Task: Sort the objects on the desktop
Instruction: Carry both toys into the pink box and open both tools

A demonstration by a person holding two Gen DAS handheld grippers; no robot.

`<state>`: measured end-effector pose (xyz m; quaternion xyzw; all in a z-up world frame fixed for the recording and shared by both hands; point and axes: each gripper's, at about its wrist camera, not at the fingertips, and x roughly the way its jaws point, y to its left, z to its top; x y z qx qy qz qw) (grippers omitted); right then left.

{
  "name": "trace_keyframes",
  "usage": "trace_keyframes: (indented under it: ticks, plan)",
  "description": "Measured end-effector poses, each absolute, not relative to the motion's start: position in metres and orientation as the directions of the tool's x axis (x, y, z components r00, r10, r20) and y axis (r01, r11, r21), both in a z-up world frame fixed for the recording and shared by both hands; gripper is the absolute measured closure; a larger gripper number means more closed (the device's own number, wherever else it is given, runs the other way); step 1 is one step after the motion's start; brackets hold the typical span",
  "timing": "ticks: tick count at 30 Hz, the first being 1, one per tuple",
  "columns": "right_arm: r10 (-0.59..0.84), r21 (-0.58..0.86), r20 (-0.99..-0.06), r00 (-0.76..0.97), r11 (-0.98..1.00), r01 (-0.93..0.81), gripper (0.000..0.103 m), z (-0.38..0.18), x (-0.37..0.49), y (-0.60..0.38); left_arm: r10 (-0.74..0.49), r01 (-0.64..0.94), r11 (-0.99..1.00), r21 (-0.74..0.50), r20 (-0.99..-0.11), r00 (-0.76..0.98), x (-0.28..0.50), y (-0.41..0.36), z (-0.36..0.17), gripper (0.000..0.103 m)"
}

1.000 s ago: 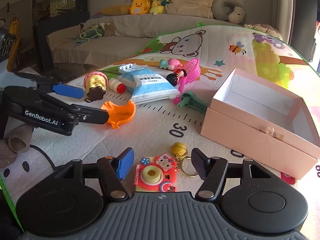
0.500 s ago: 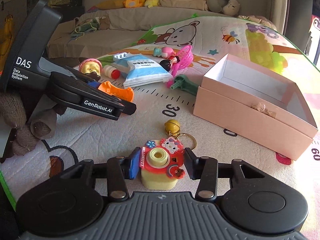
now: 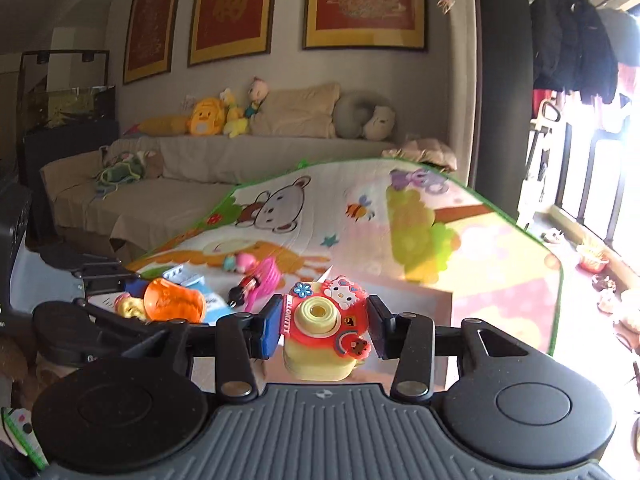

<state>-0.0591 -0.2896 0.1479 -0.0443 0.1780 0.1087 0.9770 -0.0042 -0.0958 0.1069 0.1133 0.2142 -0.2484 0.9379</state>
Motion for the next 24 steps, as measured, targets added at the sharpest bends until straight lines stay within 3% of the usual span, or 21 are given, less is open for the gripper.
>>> trace_keyframes:
  ticks: [3,6,9,10,15,17,20,24]
  plan:
    - [0.159,-0.027,-0.349,0.924,0.983,-0.179,0.060,0.160,-0.015,-0.302,-0.447,0.518,0.854,0.049,-0.439,0.779,0.040,-0.126,0.110,0.043]
    - [0.175,0.037,-0.417,0.892,0.984,-0.175,0.058,0.150,0.038,-0.316,-0.437,0.509,0.860,0.039,-0.458,0.774,0.080,-0.147,0.098,0.036]
    - [0.108,0.030,-0.473,0.875,0.994,-0.107,0.046,0.124,0.069,-0.326,-0.409,0.480,0.876,0.040,-0.466,0.785,0.086,-0.135,0.086,0.014]
    - [0.072,0.005,-0.481,0.873,0.997,-0.080,0.046,0.116,0.073,-0.328,-0.404,0.473,0.880,0.044,-0.455,0.793,0.078,-0.121,0.084,0.004]
    - [-0.061,-0.021,-0.568,0.821,0.998,0.060,0.046,0.065,0.082,-0.346,-0.333,0.431,0.898,0.091,-0.500,0.800,0.041,-0.075,0.060,0.004]
    - [-0.049,0.000,-0.604,0.796,0.998,0.061,0.046,0.051,0.085,-0.346,-0.309,0.411,0.908,0.078,-0.538,0.784,0.032,-0.059,0.048,0.004]
    - [-0.063,-0.019,-0.614,0.786,0.998,0.065,0.036,0.042,0.091,-0.331,-0.252,0.348,0.936,0.059,-0.578,0.776,0.023,-0.034,0.033,0.004]
    - [0.005,0.026,-0.618,0.786,1.000,0.015,0.035,0.042,0.108,-0.316,-0.202,0.275,0.960,0.051,-0.555,0.807,0.016,-0.011,0.033,0.003]
